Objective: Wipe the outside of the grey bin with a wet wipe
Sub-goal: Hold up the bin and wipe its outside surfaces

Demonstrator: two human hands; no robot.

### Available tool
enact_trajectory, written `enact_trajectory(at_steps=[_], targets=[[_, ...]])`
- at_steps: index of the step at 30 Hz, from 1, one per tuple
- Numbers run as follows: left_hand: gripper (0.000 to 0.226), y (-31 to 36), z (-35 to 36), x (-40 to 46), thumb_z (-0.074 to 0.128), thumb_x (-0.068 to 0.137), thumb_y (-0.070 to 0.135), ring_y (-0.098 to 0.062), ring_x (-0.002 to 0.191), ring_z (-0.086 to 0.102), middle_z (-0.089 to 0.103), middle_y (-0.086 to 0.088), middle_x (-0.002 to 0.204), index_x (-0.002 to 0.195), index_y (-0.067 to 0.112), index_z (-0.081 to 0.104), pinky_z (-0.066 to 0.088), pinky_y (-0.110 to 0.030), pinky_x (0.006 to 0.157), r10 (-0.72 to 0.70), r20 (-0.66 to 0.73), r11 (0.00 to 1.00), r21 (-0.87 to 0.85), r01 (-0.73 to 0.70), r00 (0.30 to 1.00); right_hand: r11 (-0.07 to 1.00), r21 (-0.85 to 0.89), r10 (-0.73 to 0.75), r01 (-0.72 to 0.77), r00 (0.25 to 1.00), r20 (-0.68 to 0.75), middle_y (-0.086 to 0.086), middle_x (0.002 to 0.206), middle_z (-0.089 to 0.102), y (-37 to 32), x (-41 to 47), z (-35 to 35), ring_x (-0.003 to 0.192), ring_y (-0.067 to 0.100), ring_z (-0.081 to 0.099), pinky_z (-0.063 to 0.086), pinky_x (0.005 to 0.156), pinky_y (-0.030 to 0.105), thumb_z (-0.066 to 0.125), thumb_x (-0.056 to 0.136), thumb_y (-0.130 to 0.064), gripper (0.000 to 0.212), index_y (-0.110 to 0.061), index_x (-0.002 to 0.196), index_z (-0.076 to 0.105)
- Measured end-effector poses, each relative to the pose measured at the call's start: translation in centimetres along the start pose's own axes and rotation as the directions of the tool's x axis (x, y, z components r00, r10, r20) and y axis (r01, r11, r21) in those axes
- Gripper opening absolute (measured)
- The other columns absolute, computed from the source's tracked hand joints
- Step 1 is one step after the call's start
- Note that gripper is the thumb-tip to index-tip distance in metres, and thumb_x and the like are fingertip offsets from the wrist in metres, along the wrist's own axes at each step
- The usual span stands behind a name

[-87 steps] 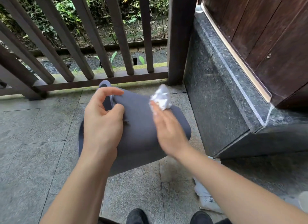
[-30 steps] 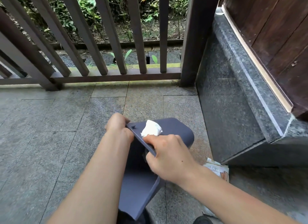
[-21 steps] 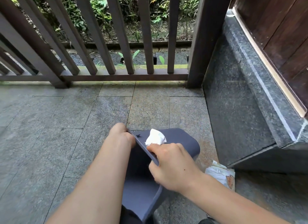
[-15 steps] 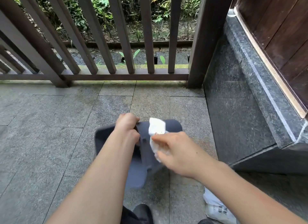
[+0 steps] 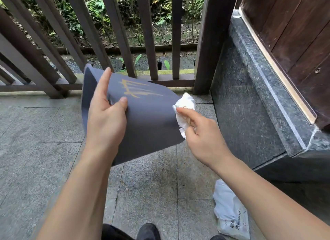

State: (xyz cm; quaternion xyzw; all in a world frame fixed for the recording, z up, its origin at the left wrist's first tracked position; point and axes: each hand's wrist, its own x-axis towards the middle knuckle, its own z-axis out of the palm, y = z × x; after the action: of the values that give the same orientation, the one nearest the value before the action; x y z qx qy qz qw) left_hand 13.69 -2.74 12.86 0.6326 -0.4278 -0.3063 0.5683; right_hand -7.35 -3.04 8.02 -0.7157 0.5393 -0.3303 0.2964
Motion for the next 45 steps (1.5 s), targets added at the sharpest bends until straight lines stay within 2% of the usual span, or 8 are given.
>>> enact_trajectory(at_steps=[17,20,23,28,33,37,40,45], targets=[[0.126,1.3,7.7,-4.2,0.050,0.063,0.094,-0.029,0.143,0.047,0.043,-0.016,0.160,0.160,0.016,0.031,0.034,-0.046,0.119,-0.490,0.388,0.802,-0.148,0.578,0.780,0.992,-0.018,0.126,-0.126,0.992,-0.016,-0.006,0.103,0.067,-3.8,-2.2,1.1,0.099,0.022,0.061,0.049,0.081,0.040,0.048,0.078,-0.058,0.043,-0.031,0.110,0.055],[0.081,1.1,7.5,-4.6,0.045,0.061,0.098,-0.048,0.109,0.069,0.066,-0.041,0.118,0.082,0.031,0.086,0.056,-0.050,0.100,-0.506,0.449,0.766,-0.157,0.623,0.736,0.989,-0.043,0.140,-0.142,0.989,-0.042,-0.004,0.087,0.070,-3.5,-1.8,0.8,0.087,0.027,0.064,0.052,0.072,0.042,0.050,0.081,-0.049,0.027,-0.030,0.099,0.054],[0.076,1.0,7.4,-4.6,0.034,0.070,0.097,-0.031,0.072,0.078,0.076,-0.024,0.083,0.032,0.039,0.065,0.064,-0.032,0.064,-0.487,0.486,0.758,-0.178,0.628,0.726,0.986,-0.135,0.097,-0.099,0.995,-0.028,0.005,0.081,0.069,-3.5,-1.4,0.6,0.081,0.036,0.062,0.049,0.067,0.043,0.051,0.087,-0.033,0.013,-0.024,0.095,0.056],[0.079,0.0,7.6,-3.9,0.039,0.082,0.086,-0.029,0.092,0.078,0.079,-0.014,0.077,0.053,0.025,0.080,0.057,-0.043,0.097,-0.495,0.517,0.650,-0.313,0.692,0.699,0.969,-0.240,0.054,-0.056,0.998,-0.018,0.017,0.084,0.067,-2.8,-0.9,0.1,0.082,0.045,0.058,0.044,0.066,0.043,0.049,0.086,-0.015,0.015,-0.015,0.097,0.059],[0.062,-1.2,8.7,-2.0,0.054,0.094,0.005,-0.042,0.091,0.068,0.052,-0.031,0.138,0.153,0.011,0.037,0.059,-0.049,0.049,-0.738,0.202,0.503,-0.471,0.725,0.644,0.961,-0.276,-0.021,0.026,1.000,0.021,0.017,0.090,0.070,-2.5,-1.4,0.3,0.086,0.044,0.061,0.048,0.070,0.043,0.048,0.085,-0.012,0.029,-0.019,0.107,0.065],[0.074,-3.0,7.5,-1.1,0.049,0.091,-0.009,-0.044,0.094,0.064,0.048,-0.030,0.140,0.157,0.017,0.029,0.059,-0.061,0.075,-0.745,0.027,0.596,-0.421,0.684,0.666,0.918,-0.389,-0.068,0.080,0.997,0.045,0.019,0.081,0.068,-2.7,-2.4,0.6,0.076,0.042,0.063,0.034,0.057,0.037,0.052,0.082,-0.014,0.019,-0.014,0.097,0.063],[0.066,-4.4,6.8,-1.0,0.037,0.092,-0.017,-0.023,0.070,0.051,0.050,-0.030,0.145,0.155,0.002,0.036,0.050,-0.028,0.063,-0.722,-0.149,0.680,-0.339,0.650,0.676,0.830,-0.534,-0.126,0.162,0.987,0.103,0.009,0.054,0.065,-4.2,-4.1,1.7,0.047,0.031,0.063,0.028,0.041,0.028,0.069,0.061,-0.023,0.013,-0.015,0.071,0.062],[0.074,-3.3,6.9,-2.4,0.028,0.087,-0.021,-0.017,0.048,0.050,0.060,-0.011,0.083,0.139,0.022,0.058,0.044,-0.024,0.048,-0.639,-0.093,0.749,-0.303,0.589,0.764,0.957,-0.261,-0.069,0.130,0.970,0.232,0.006,0.063,0.066,-3.5,-4.1,0.7,0.065,0.031,0.060,0.041,0.056,0.033,0.056,0.083,-0.041,0.030,-0.013,0.074,0.064]])
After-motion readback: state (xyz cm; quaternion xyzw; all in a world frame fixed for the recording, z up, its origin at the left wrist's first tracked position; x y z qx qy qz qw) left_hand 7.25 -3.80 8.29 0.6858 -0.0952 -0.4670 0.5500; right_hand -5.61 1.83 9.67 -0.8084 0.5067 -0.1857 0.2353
